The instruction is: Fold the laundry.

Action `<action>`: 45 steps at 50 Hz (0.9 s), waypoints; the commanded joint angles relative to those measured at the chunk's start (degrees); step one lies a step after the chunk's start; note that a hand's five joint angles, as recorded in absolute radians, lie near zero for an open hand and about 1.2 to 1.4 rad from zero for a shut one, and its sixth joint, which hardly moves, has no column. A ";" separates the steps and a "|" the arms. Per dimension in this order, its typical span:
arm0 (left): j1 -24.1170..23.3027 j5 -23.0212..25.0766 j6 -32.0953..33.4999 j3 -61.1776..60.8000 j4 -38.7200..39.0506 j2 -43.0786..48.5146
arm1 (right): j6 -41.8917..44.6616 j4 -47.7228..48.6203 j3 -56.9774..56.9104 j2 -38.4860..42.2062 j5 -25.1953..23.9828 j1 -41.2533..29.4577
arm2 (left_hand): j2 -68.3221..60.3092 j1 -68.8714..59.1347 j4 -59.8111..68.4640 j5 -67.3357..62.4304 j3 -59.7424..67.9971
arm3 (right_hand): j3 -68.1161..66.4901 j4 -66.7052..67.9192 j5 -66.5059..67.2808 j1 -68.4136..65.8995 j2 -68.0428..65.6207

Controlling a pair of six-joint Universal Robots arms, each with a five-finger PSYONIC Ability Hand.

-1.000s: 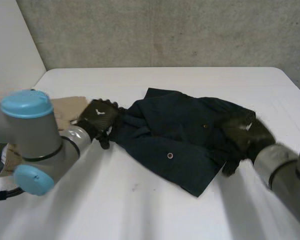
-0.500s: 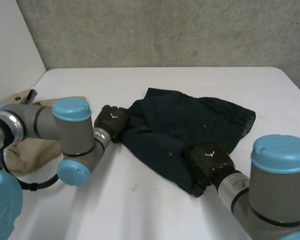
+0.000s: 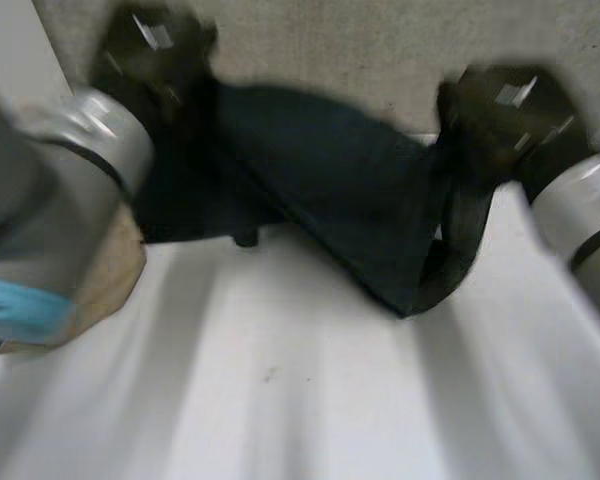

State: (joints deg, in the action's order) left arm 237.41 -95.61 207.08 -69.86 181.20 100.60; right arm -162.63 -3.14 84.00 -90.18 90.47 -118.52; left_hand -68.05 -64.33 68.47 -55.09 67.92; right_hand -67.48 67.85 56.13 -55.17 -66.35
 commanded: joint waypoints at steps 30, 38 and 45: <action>0.51 -0.28 -2.20 48.83 -11.99 42.91 | -0.58 -2.48 -43.31 45.09 11.92 3.30 | 58.00 54.27 -58.41 55.04 -57.86 | 57.48 -57.85 -56.13 45.17 56.35; -1.77 -4.05 -6.67 57.38 -26.48 46.18 | -0.58 -2.83 -35.07 37.46 9.74 3.74 | 58.05 54.33 -58.47 55.09 -57.92 | 57.48 -57.85 -56.13 45.17 56.35; -1.69 -6.08 -14.93 49.22 -36.60 41.18 | 5.65 -4.24 -17.40 23.39 -3.08 5.76 | 45.74 42.02 -46.16 42.79 -45.61 | 57.48 -57.85 -56.13 45.17 56.35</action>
State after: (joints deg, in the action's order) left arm 235.77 -100.04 198.96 -12.85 152.81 146.44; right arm -162.14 -6.03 53.57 -56.73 97.58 -114.15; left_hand -13.01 -12.96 12.80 -3.36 13.00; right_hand -11.65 12.82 3.09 -11.11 -11.86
